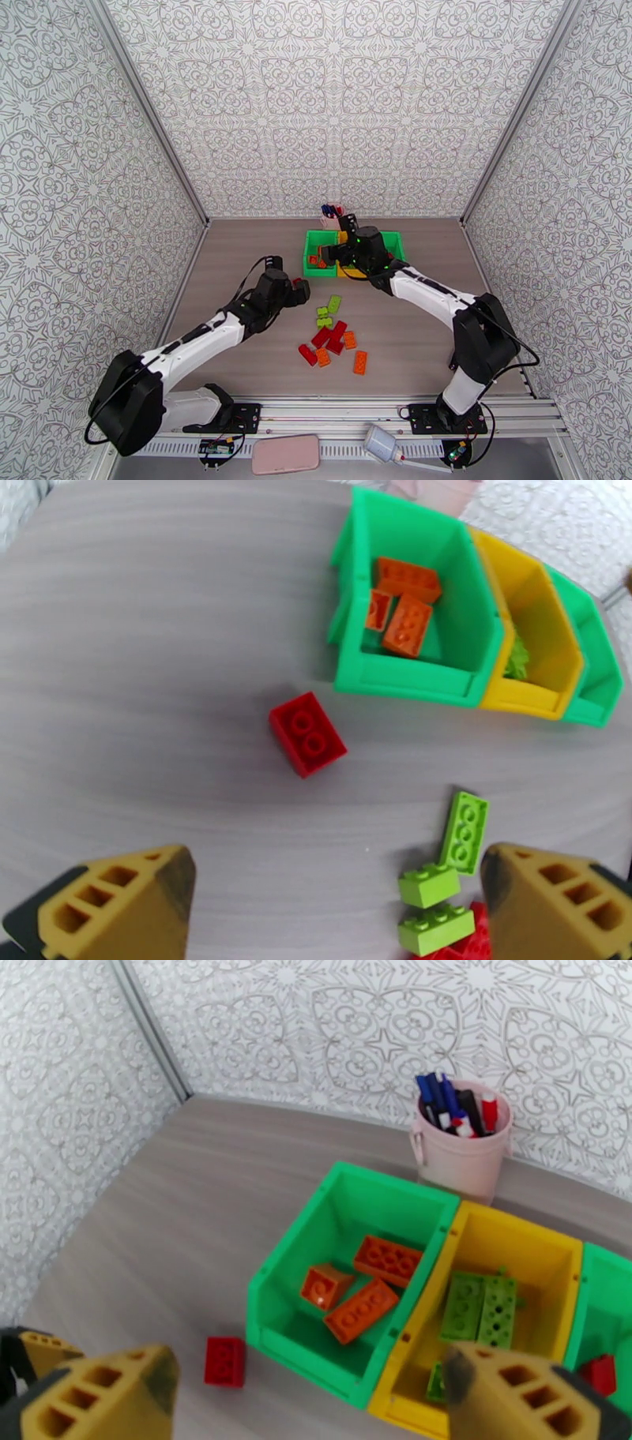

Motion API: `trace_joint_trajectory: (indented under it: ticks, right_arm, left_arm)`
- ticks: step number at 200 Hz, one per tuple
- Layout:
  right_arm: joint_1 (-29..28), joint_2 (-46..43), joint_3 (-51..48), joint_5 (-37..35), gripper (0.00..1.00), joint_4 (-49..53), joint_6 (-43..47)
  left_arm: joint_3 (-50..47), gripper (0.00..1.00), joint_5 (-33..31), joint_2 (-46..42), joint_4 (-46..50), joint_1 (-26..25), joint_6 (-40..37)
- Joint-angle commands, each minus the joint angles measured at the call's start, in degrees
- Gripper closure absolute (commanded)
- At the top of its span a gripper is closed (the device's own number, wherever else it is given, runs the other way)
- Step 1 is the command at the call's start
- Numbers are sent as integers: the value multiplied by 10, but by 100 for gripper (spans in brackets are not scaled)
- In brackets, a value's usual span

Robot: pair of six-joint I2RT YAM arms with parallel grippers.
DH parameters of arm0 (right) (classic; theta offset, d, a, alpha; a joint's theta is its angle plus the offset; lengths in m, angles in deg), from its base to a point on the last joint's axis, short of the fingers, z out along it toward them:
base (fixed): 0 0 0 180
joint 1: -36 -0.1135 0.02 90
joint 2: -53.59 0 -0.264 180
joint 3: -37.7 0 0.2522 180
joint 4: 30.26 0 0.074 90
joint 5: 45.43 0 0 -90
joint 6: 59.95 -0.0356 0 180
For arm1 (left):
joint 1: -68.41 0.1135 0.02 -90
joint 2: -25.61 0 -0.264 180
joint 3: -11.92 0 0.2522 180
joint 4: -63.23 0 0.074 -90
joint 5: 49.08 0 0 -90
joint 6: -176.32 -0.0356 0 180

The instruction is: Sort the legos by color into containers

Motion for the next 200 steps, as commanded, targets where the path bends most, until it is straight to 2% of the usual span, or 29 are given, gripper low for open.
trace_joint_trajectory:
  ticks: [1,43,74,126,178,200]
  right_arm:
    - [2,-52,-45,25,8,-27,27]
    - [2,-108,-98,17,8,-12,34]
    - [2,-127,-117,4,8,-9,34]
    - [2,-139,-127,2,8,-8,31]
    - [2,-140,-127,11,8,-9,25]
    - [2,-137,-125,13,8,-10,24]
  left_arm:
    - [42,2,-29,52,47,6,88]
    - [139,10,-26,169,114,7,131]
    - [167,14,-20,227,114,10,131]
    - [210,23,-31,295,111,24,105]
    - [241,27,-10,338,105,32,93]
    - [254,33,-13,352,105,35,93]
